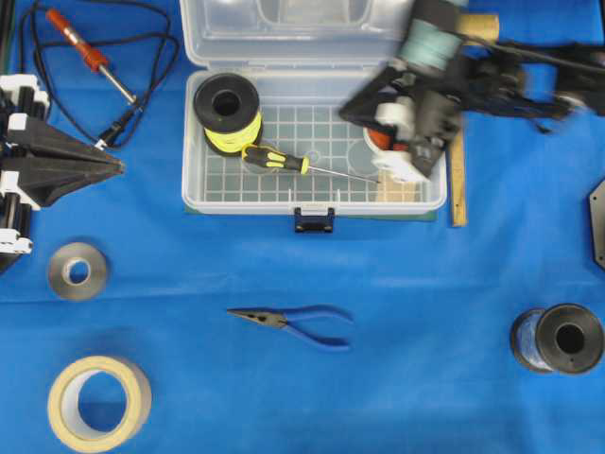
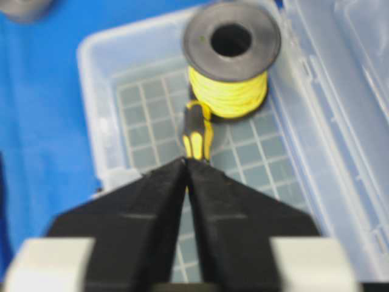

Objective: Pick the screwdriver from the toolbox among several items.
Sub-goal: 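Move the right gripper over the yellow-black screwdriver in the toolbox, then lower the right gripper and close it on the screwdriver handle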

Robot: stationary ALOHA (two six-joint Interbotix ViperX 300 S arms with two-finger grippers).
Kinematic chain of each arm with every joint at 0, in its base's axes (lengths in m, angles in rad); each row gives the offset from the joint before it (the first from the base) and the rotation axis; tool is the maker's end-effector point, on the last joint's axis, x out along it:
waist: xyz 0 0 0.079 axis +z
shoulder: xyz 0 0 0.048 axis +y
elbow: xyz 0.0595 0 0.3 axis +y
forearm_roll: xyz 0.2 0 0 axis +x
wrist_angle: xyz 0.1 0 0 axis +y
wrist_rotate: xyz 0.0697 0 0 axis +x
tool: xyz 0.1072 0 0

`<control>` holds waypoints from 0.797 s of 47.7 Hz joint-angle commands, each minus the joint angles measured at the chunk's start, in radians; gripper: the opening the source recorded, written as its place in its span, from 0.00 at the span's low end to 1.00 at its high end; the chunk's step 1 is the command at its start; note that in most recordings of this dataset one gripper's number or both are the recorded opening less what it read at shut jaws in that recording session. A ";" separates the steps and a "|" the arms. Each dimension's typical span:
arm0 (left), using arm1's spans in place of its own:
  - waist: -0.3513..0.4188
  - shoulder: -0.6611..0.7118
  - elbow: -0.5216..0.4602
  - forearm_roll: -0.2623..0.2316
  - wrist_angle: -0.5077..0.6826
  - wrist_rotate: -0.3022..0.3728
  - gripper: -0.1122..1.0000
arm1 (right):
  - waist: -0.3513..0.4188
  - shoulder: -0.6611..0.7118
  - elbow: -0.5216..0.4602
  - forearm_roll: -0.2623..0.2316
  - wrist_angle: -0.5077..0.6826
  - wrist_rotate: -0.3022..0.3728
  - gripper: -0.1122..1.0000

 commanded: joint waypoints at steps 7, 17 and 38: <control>0.023 0.008 -0.008 -0.002 -0.009 0.005 0.10 | -0.017 0.215 -0.184 -0.008 0.127 0.005 0.65; 0.026 0.008 -0.006 -0.002 -0.011 0.006 0.10 | -0.025 0.385 -0.275 -0.011 0.155 0.008 0.74; 0.026 0.008 -0.002 -0.002 -0.009 0.006 0.10 | -0.034 0.557 -0.353 -0.009 0.199 0.008 0.70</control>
